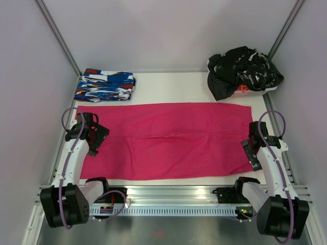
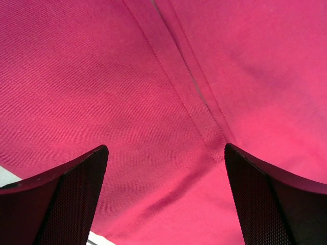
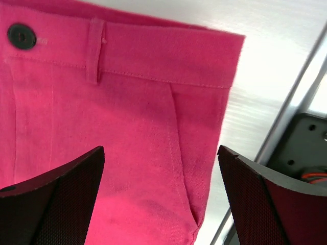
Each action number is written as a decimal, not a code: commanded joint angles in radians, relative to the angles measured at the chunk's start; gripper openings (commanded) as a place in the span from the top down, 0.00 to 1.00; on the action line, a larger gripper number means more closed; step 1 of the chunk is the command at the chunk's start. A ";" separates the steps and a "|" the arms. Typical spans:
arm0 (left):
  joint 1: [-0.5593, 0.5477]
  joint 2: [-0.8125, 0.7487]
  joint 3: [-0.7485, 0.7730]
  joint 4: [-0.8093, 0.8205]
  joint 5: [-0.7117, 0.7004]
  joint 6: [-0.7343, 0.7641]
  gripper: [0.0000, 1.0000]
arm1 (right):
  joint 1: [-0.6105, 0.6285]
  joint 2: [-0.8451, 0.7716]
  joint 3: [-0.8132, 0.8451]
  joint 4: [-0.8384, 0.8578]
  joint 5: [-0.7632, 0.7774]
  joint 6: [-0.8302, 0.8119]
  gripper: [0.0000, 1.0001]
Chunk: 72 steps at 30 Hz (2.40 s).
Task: Fold and stack the trousers
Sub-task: Fold the trousers
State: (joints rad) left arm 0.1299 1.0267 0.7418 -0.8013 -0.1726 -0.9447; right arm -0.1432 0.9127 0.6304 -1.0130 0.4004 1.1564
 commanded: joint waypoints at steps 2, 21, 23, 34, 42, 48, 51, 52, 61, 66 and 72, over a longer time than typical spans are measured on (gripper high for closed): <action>0.008 0.039 0.031 0.022 0.044 0.037 0.01 | -0.002 0.081 0.109 -0.111 0.130 0.057 0.02; 0.014 0.128 0.105 0.040 0.021 0.138 0.01 | -0.001 0.074 0.063 -0.157 0.272 0.290 0.02; 0.016 0.133 0.097 0.053 0.027 0.152 0.01 | -0.002 0.048 0.031 -0.091 0.253 0.278 0.02; 0.022 0.124 0.091 0.053 0.036 0.184 0.01 | -0.002 -0.116 -0.190 0.143 0.158 0.264 0.04; 0.031 0.118 0.071 0.005 0.024 0.139 0.01 | -0.004 -0.087 -0.270 0.240 0.109 0.261 0.39; 0.048 0.047 0.088 -0.119 -0.054 0.009 0.07 | -0.004 -0.074 -0.250 0.226 0.080 0.230 0.69; 0.051 -0.006 0.085 -0.200 -0.155 -0.121 0.10 | -0.002 -0.066 -0.247 0.231 0.075 0.207 0.73; 0.053 -0.022 0.080 -0.220 -0.183 -0.155 0.11 | -0.002 -0.063 -0.247 0.234 0.074 0.200 0.75; 0.155 -0.114 -0.021 -0.374 -0.384 -0.434 0.13 | -0.004 -0.009 -0.239 0.283 0.018 0.071 0.91; 0.233 -0.025 -0.028 -0.453 -0.504 -0.560 0.10 | -0.002 -0.014 -0.227 0.287 0.003 0.032 0.92; 0.508 -0.020 -0.125 -0.158 -0.352 -0.225 0.07 | 0.016 0.024 -0.157 0.297 0.034 -0.004 0.87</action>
State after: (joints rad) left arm 0.5461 1.0454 0.6800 -1.1313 -0.5861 -1.3563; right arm -0.1432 0.9195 0.4129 -0.7517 0.4538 1.1805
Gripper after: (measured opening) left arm 0.929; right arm 0.123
